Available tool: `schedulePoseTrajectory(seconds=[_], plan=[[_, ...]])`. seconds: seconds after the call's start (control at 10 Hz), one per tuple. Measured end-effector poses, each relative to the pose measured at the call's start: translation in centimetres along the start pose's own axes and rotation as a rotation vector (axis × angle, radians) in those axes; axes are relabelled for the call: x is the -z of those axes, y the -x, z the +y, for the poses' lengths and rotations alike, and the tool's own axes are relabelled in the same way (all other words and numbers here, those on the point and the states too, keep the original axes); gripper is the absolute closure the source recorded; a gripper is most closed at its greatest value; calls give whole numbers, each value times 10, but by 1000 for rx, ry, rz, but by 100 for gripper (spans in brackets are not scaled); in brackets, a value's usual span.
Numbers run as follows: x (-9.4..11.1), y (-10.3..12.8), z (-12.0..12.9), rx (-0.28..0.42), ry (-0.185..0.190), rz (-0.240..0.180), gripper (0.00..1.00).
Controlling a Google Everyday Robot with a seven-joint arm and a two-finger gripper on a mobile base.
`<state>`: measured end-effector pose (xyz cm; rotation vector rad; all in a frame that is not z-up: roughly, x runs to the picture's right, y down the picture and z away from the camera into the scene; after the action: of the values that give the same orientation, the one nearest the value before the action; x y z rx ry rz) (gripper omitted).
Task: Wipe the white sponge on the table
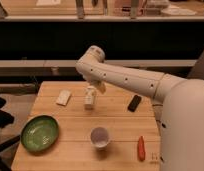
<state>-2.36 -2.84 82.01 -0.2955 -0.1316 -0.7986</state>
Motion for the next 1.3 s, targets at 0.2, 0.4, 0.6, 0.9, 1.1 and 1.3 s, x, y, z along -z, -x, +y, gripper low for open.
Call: schedulePoseTrajectory(seconds=[0.2,0.4,0.6,0.9,1.1,1.3], plan=[[-6,3,-7,22,-12,-6,20],[-10,10,-17,45,-25,-14,20],[-15,10,-21,67,-36,-23,20],[-22,17,-32,100,-58,-36,20],[-26,22,-41,119,-71,-44,20],[-31,26,-46,145,-78,-53,20]])
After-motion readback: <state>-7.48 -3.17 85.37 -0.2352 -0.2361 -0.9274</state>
